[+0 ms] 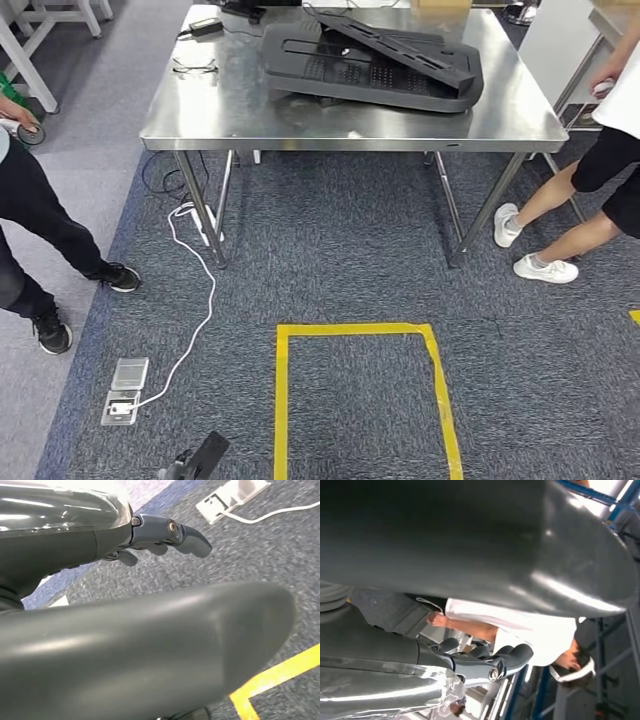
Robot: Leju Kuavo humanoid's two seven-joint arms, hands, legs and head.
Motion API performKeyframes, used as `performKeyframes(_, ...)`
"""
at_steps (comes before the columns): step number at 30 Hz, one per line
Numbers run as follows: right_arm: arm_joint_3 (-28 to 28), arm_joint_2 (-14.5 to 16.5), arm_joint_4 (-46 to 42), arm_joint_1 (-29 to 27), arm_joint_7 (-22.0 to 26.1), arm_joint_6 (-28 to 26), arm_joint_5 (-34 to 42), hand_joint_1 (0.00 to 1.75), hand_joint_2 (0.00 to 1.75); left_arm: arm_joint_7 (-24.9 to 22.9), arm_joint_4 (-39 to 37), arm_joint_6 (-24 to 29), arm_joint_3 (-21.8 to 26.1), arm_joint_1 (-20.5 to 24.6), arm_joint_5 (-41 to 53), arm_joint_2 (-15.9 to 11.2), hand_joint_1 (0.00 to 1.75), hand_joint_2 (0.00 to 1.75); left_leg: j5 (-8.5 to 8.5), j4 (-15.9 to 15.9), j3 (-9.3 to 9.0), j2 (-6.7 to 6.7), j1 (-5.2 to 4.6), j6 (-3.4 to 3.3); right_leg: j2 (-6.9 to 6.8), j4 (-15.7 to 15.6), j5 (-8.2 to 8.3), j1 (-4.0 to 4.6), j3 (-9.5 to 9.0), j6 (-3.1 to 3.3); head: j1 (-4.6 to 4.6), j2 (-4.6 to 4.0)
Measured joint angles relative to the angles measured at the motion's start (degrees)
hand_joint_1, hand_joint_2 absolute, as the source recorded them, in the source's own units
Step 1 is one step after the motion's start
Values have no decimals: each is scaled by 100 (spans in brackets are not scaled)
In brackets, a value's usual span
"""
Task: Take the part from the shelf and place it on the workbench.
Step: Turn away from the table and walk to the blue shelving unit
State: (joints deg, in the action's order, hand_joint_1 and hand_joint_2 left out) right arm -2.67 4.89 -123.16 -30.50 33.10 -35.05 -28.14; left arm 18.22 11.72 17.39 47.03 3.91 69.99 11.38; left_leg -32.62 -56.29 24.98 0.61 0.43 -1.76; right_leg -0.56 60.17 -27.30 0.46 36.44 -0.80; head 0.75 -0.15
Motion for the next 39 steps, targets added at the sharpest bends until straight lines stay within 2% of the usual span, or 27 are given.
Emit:
performKeyframes(3, 20, 20, 1, 14, 2, 36, -17, 0, 0, 12, -1, -19, 23, 2, -39, 3, 0, 0, 201, -1, 226, 31, -3, -74, 14, 850, -813, -45, 166, -106, -10, -1)
performKeyframes(4, 21, 23, 2, 19, 2, 39, -20, 0, 0, 15, -1, -22, 33, 3, -48, 2, 0, 0, 266, -7, 309, 37, -7, -78, 15, 1184, -947, -56, 199, -124, -9, -1)
performKeyframes(5, 22, 26, 3, 19, 1, 46, -27, 0, 0, 15, -1, -22, 42, 3, -51, 2, 0, 0, 327, -17, 395, 42, -9, -76, 15, 1396, -935, -65, 175, -135, -9, -1)
performKeyframes(6, 23, 28, 4, 19, 0, 55, -41, 0, 0, 15, -1, -22, 49, 4, -55, 1, 0, 0, 383, -32, 482, 46, -11, -70, 18, 1430, -804, -71, 71, -138, -8, 0)
performKeyframes(7, 24, 30, 4, 20, -1, 66, -60, 0, 0, 16, -1, -22, 54, 5, -61, 1, 0, 0, 435, -51, 565, 47, -12, -62, 22, 1252, -617, -74, -127, -132, -8, 0)
performKeyframes(9, 25, 32, -2, 27, -3, 81, -90, 0, 0, 33, -1, -24, 72, 8, -99, 1, 0, 0, 522, -86, 683, 40, -23, -36, 44, 415, -386, -66, -754, -87, -8, 1)
performKeyframes(11, 26, 34, -22, 34, -3, 82, -86, 0, 0, 66, -1, -25, 99, 13, -150, 1, 0, 0, 621, -104, 752, 33, -37, 14, 65, -395, -438, -46, -1266, -25, -2, 1)
performKeyframes(12, 27, 35, -31, 34, -3, 82, -81, 0, 0, 78, -1, -25, 113, 16, -164, 1, 0, 0, 675, -106, 786, 31, -38, 44, 70, -598, -473, -29, -1365, 4, 0, 1)
performKeyframes(14, 29, 39, -39, 34, -3, 83, -79, 0, 0, 85, -1, -25, 134, 6, -167, 1, 0, 0, 714, -117, 873, 22, -23, 108, 50, -663, -411, -23, -1292, 80, 4, -1)
performKeyframes(15, 30, 44, -41, 34, -3, 84, -78, 0, 0, 84, -1, -25, 140, -3, -167, 0, 0, 0, 593, -192, 929, 11, -19, 136, 33, -667, -348, -29, -1220, 135, 6, -1)
performKeyframes(17, 35, 58, -44, 35, -3, 84, -73, 0, 0, 83, -1, -25, 150, -14, -164, -1, 0, 0, 60, -653, 1076, -7, -13, 174, -1, -645, -223, -43, -1042, 224, 14, -1)
performKeyframes(18, 38, 63, -45, 33, -3, 85, -68, 0, 0, 82, -1, -23, 156, -15, -162, -1, 0, 0, -230, -1019, 1153, -9, -11, 186, -5, -611, -174, -36, -941, 246, 16, -1)
performKeyframes(19, 40, 68, -46, 33, -2, 85, -60, 0, 0, 83, -1, -21, 163, -13, -162, -1, 0, 0, -418, -1392, 1210, -9, -10, 195, -13, -565, -131, -29, -837, 252, 17, -1)
performKeyframes(20, 42, 71, -46, 39, 0, 86, -47, 0, 0, 90, -1, -16, 174, -11, -164, -2, 0, 0, -458, -1668, 1218, -9, -10, 199, -19, -509, -92, -23, -728, 254, 17, -1)
performKeyframes(21, 42, 73, -46, 51, 2, 87, -34, 0, 0, 100, -1, -8, 188, -10, -174, -3, 0, 0, -369, -1788, 1160, -9, -11, 196, -23, -446, -57, -19, -615, 250, 17, -1)
performKeyframes(22, 42, 75, -44, 71, 4, 87, -18, 0, 0, 112, -1, -1, 203, -7, -187, -5, 0, 0, -194, -1710, 1017, -9, -11, 187, -23, -378, -27, -17, -501, 242, 18, -1)
performKeyframes(24, 42, 77, -36, 135, 6, 88, 4, 0, 0, 130, -1, 10, 223, 5, -196, -8, 0, 0, 65, -1066, 529, -11, -16, 158, -15, -248, 16, -8, -305, 212, 20, 0)
performKeyframes(26, 42, 78, -15, 226, 3, 87, -9, 0, 0, 140, -1, 15, 228, 23, -179, -9, 0, 0, 2, -314, 76, -14, -26, 130, -11, -158, 75, 6, -181, 163, 15, 0)
performKeyframes(27, 42, 78, 5, 284, -1, 86, -28, 0, 0, 146, -1, 17, 228, 31, -174, -10, 0, 0, -62, -102, -26, -16, -36, 121, -13, -137, 118, 10, -138, 134, 13, -1)
performKeyframes(29, 42, 77, 63, 409, -15, 71, -84, 0, 87, 157, -1, 20, 233, 34, -201, -10, 0, 0, -55, 6, -3, -10, -30, 79, -7, -122, 183, 3, -76, 68, 13, -1)
performKeyframes(31, 40, 75, 124, 497, -48, 27, -162, 0, 175, 161, -1, 20, 238, 35, -239, -10, 0, 0, 29, 22, 69, -2, -3, 12, 13, 72, -1, -10, 23, -17, 2, 0)
performKeyframes(34, 38, 73, 215, 560, -115, -49, -260, 0, 175, 154, -1, 19, 245, 28, -257, -11, 0, 0, 134, 15, 182, -14, 4, -30, 24, 1074, -625, -58, 335, -117, -8, 1)
performKeyframes(35, 38, 72, 244, 563, -128, -69, -283, 0, 175, 145, -1, 19, 250, 22, -255, -12, 0, 0, 161, 12, 213, -27, 3, -29, 25, 1334, -727, -69, 386, -132, -8, 0)
performKeyframes(36, 38, 72, 266, 559, -133, -85, -305, 0, 175, 133, -1, 19, 257, 17, -255, -12, 0, 0, 183, 9, 236, -49, 3, -24, 27, 1386, -718, -75, 339, -139, -8, -1)
performKeyframes(37, 38, 71, 282, 553, -137, -101, -325, 0, 175, 120, -1, 19, 264, 14, -254, -12, 0, 0, 199, 7, 249, -80, 3, -16, 36, 1206, -605, -79, 187, -134, -8, -1)
performKeyframes(38, 38, 71, 291, 547, -142, -115, -339, 0, 175, 110, -1, 19, 270, 14, -251, -12, 0, 0, 210, 7, 254, -116, 4, -7, 79, 833, -419, -80, -51, -118, -8, -1)
performKeyframes(39, 37, 70, 298, 541, -151, -125, -351, 0, 175, 103, -1, 19, 274, 16, -246, -10, 0, 0, 220, 6, 267, -152, 5, 7, 202, 417, -261, -83, -297, -86, -5, -1)
